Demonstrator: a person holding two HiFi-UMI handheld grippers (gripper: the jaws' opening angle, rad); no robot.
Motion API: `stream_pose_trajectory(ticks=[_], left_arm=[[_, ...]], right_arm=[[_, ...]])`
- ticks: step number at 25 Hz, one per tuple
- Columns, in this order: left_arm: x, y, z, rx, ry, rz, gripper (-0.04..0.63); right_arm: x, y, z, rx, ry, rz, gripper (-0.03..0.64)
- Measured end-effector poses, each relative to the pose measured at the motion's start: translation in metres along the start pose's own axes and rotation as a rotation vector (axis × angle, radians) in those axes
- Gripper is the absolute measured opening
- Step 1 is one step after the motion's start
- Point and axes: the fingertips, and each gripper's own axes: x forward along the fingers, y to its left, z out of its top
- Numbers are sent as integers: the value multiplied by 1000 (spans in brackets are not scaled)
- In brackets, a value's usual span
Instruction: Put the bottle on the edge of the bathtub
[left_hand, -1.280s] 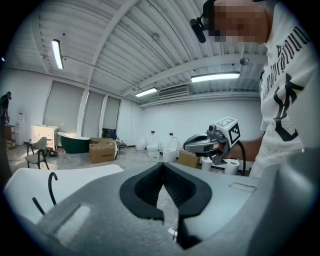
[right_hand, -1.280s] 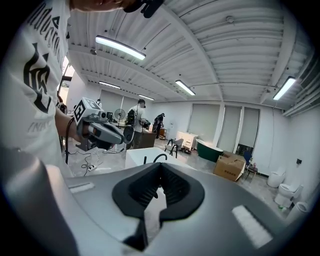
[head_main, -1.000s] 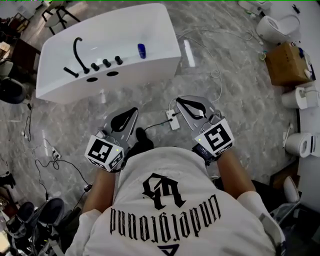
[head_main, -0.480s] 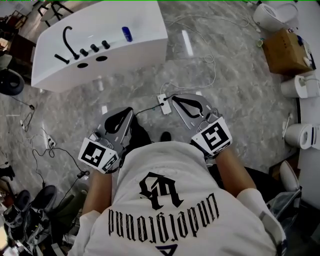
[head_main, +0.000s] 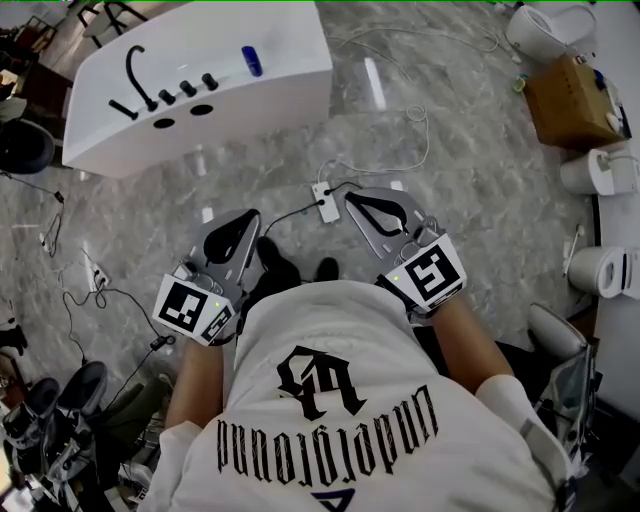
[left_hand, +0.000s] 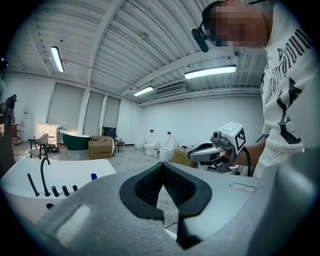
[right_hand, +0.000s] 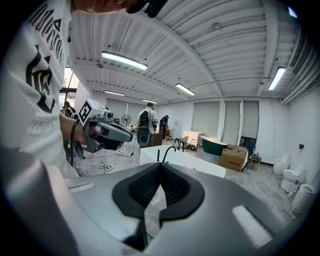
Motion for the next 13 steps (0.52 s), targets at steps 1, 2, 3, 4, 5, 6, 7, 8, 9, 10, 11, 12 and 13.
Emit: stream_pose_trajectory(ticks=[1, 2, 3, 4, 5, 6, 7, 8, 9, 10, 11, 12, 13], left_arm=[[-1, -1, 1, 0, 0, 2, 6], [-2, -1, 1, -1, 1, 4, 6], [-3, -1, 1, -3, 1, 4, 5], [-4, -2, 0, -6, 2, 3, 5], [-5, -3, -1, -7, 4, 1, 5], [-5, -4, -3, -8, 4, -2, 6], [-5, -5, -3, -8, 1, -4, 6], [-6, -6, -2, -9, -3, -4, 6], [-7, -8, -1, -9, -6, -3, 6], [-7, -10, -1, -9, -7, -2, 6], [-7, -13, -1, -9, -6, -1, 6], [-7, -15, -1, -10, -4, -2, 6], [-7, -17, -1, -11, -2, -3, 6]], right_arm=[[-1, 2, 0, 1, 4, 3, 2], [-1, 3, -1, -2, 12, 6, 2], [0, 4, -3, -10, 19, 10, 2], [1, 5, -5, -18, 26, 14, 2], [1, 5, -7, -24, 29, 17, 2], [1, 5, -9, -26, 31, 19, 2], [1, 5, -11, -28, 31, 20, 2], [0, 4, -12, -27, 30, 19, 2], [-2, 3, -12, -26, 31, 18, 2], [-5, 3, -12, -24, 32, 16, 2], [-7, 3, -12, -21, 34, 14, 2], [-10, 3, -13, -18, 36, 12, 2], [-13, 3, -13, -15, 38, 10, 2]])
